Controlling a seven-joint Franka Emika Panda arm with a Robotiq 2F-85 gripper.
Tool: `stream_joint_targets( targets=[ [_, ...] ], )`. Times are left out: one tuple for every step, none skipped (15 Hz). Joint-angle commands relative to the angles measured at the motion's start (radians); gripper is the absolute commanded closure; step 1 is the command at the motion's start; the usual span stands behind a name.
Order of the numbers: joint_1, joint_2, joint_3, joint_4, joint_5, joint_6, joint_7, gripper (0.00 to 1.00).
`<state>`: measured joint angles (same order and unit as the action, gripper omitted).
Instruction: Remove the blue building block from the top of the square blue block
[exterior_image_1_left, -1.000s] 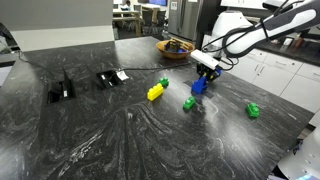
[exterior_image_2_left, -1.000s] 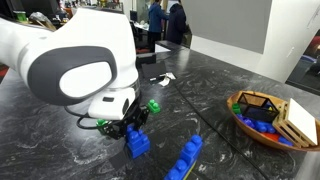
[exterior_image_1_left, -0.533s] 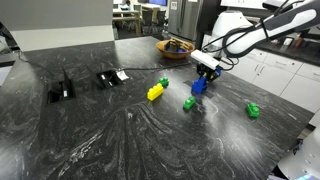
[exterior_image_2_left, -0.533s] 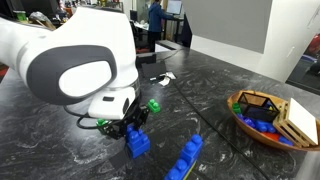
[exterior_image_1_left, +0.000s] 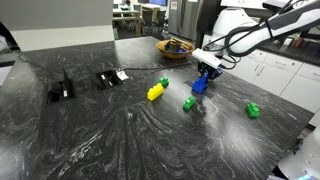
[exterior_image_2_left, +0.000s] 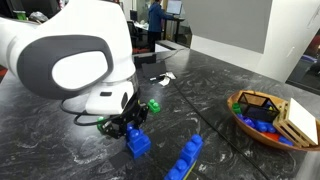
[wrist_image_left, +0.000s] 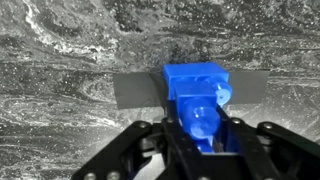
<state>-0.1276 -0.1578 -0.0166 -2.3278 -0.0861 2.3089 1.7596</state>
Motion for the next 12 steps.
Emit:
stream_joint_targets(
  targets=[
    [-0.001,-0.042,-0.003,-0.014,-0.029,-0.017,-0.014,0.89],
    [-0.001,-0.051,-0.001,-0.016,-0.034,-0.015,-0.014,0.89],
    [-0.002,-0.060,-0.001,-0.019,-0.039,-0.013,-0.015,0.89],
    [-0.002,-0.069,0.000,-0.021,-0.041,-0.012,-0.014,0.89],
    [-0.002,-0.083,0.002,-0.025,-0.042,-0.014,-0.012,0.89],
    [-0.004,-0.097,0.005,-0.029,-0.049,-0.015,-0.007,0.89],
    [-0.003,-0.115,0.006,-0.035,-0.047,-0.016,-0.010,0.89],
    [-0.003,-0.132,0.007,-0.040,-0.043,-0.015,-0.014,0.89],
    [0.000,-0.155,0.008,-0.049,-0.031,-0.011,-0.021,0.89],
    [0.003,-0.177,0.010,-0.058,-0.019,-0.007,-0.030,0.89],
    [0.008,-0.201,0.013,-0.069,-0.009,-0.004,-0.036,0.89],
    [0.014,-0.224,0.017,-0.078,0.001,-0.004,-0.042,0.89]
  ],
)
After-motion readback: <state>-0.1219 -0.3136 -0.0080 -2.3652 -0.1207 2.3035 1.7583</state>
